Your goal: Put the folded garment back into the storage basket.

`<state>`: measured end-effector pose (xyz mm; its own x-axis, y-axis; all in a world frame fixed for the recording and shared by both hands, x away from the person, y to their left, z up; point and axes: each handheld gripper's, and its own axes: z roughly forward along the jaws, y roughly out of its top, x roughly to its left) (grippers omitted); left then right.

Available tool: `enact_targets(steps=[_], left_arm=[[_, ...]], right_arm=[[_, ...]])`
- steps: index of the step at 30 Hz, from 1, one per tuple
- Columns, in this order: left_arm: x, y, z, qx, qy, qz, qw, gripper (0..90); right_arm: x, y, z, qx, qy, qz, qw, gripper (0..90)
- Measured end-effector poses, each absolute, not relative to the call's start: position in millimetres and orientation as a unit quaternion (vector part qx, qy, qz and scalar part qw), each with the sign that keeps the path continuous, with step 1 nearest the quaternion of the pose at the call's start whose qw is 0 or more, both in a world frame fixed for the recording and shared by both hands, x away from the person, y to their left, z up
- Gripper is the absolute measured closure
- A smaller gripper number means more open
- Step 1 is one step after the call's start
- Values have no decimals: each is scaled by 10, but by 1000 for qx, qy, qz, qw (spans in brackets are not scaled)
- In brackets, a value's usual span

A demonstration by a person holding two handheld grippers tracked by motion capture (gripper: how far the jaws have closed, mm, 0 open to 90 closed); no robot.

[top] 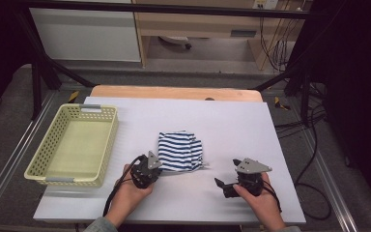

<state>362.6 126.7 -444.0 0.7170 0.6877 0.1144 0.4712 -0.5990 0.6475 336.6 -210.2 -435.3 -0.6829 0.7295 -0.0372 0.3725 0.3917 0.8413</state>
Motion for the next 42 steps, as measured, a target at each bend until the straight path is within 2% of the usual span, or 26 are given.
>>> enact_targets(steps=[12,23,24,25,26,27,28,29,32,33,37,42], left_arm=[[3222,1481,-4424,880,330,153,305,872],[2853,1744,-4419,876,333,146,316,868],[2828,1750,-4423,873,335,148,321,811],[2807,1746,-4426,870,337,151,327,811],[2793,1736,-4426,866,341,156,331,748],[2784,1726,-4421,863,343,162,334,587],[2775,1716,-4413,858,348,166,339,529],[2768,1709,-4404,853,353,169,346,529],[2760,1699,-4397,838,361,175,371,373],[2761,1698,-4395,832,364,176,379,373],[2776,1676,-4402,810,380,203,397,233],[2863,1652,-4299,789,387,242,413,178]], right_arm=[[3286,-1845,-4350,325,823,431,174,67],[3138,-1454,-4391,286,852,415,145,154],[3109,-1372,-4405,281,855,415,135,170],[3109,-1372,-4405,281,855,415,135,170],[3096,-1329,-4410,280,856,415,131,173],[3075,-1244,-4415,279,857,416,123,177],[3067,-1204,-4421,279,857,416,121,179],[3067,-1204,-4421,279,857,416,121,179],[3069,-1116,-4447,287,857,409,123,179],[3080,-1095,-4459,293,856,408,123,181],[3170,-1029,-4452,321,842,420,105,181],[3236,-933,-4358,330,833,429,113,173]])
